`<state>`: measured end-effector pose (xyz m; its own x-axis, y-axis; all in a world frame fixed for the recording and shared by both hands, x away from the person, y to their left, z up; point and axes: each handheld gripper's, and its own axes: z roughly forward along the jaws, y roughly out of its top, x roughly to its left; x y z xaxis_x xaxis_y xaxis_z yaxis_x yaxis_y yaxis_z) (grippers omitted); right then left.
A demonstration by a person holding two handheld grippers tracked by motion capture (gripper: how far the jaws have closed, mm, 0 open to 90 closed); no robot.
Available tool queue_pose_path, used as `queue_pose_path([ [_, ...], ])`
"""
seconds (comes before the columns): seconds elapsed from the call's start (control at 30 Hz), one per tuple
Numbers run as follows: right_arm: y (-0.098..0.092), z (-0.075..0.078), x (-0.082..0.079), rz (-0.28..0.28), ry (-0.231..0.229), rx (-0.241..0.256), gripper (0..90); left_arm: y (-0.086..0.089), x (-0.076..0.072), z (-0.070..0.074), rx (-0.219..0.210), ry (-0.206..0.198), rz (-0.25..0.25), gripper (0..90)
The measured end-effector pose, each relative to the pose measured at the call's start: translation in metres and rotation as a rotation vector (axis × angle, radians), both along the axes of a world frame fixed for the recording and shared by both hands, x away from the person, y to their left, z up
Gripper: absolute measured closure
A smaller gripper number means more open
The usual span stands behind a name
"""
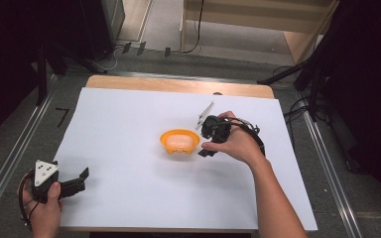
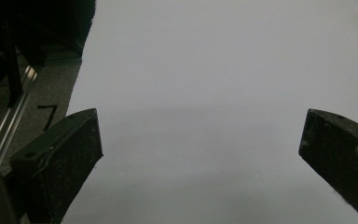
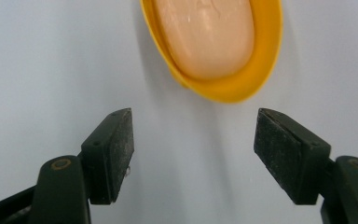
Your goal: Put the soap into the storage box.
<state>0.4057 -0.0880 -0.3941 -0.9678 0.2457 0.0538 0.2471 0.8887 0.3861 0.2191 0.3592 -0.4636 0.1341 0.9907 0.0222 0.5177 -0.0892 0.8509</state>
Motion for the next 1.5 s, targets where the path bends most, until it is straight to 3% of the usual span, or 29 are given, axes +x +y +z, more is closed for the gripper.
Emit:
queue_pose_path([
  [0.3,-0.033,-0.011,-0.012,-0.101,0.008,0.014,24.5,0.0,0.0,0.0,-0.004,-0.005,-0.001,0.0],
  [0.53,-0.052,-0.024,-0.024,-0.175,0.021,0.008,12.8,0.0,-0.001,0.0,-0.001,-0.008,-0.001,0.0],
  [0.63,-0.059,-0.027,-0.03,-0.22,0.008,0.033,8.9,0.0,-0.001,0.0,-0.001,-0.008,-0.001,0.0],
  [0.67,-0.062,-0.028,-0.032,-0.225,-0.016,0.044,8.0,0.0,-0.001,0.0,-0.001,-0.009,-0.001,0.0],
  [0.9,-0.081,-0.034,-0.05,-0.322,-0.039,0.091,2.7,0.0,-0.001,0.0,-0.001,-0.009,-0.001,0.0],
  [1.03,-0.094,-0.038,-0.06,-0.365,-0.042,0.145,0.0,0.0,-0.001,0.0,0.002,-0.01,-0.001,0.0],
  [1.5,-0.136,-0.057,-0.096,-0.481,-0.1,0.238,0.0,-0.001,-0.002,0.0,0.006,-0.014,0.002,0.0],
])
